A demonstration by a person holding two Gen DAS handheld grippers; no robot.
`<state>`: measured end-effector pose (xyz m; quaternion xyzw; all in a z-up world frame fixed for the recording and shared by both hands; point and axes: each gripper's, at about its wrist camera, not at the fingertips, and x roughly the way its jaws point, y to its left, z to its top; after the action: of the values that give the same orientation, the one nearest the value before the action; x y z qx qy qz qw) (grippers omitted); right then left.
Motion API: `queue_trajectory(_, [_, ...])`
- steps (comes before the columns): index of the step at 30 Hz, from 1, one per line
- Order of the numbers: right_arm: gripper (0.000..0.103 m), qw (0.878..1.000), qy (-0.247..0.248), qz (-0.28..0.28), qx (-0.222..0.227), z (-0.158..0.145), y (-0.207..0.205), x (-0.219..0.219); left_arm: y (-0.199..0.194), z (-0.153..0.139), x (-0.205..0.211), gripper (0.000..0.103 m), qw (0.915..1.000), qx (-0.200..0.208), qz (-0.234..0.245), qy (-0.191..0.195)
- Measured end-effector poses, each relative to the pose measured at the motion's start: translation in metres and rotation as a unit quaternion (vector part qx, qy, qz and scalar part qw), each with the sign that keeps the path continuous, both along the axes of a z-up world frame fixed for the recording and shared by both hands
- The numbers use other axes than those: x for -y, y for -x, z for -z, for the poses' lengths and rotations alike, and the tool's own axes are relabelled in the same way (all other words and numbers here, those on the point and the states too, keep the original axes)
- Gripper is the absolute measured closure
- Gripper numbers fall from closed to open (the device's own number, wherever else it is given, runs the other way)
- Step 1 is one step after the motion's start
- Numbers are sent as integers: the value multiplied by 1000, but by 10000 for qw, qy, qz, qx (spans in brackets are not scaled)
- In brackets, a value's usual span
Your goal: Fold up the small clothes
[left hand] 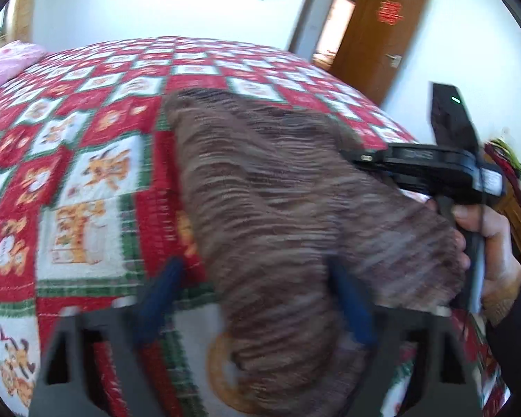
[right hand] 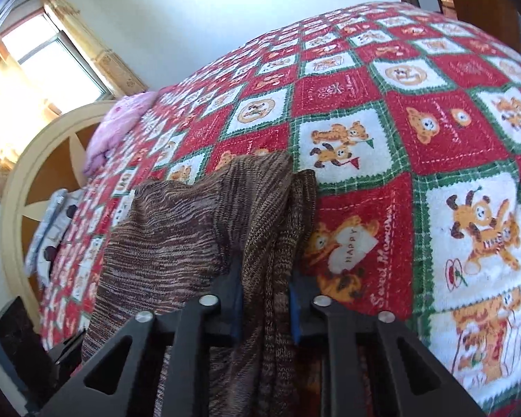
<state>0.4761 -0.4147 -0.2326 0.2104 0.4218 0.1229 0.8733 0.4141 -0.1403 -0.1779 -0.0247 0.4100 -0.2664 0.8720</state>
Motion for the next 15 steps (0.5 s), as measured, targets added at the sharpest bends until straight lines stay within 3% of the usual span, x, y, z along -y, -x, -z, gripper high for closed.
queue_trajectory(2, [87,9999,95,63,38,-5,6,-5,6,-4,6,52,9998,123,56,-114])
queue_trajectory(6, [88,9997,60,100,204,-20,21,-8,14,-14,8,66,9995,206,28,-242])
queue_trajectory(15, [88,9980,-89,-268,562,-56,60,-40,47,-37,-21,70,9993,191,43,-324])
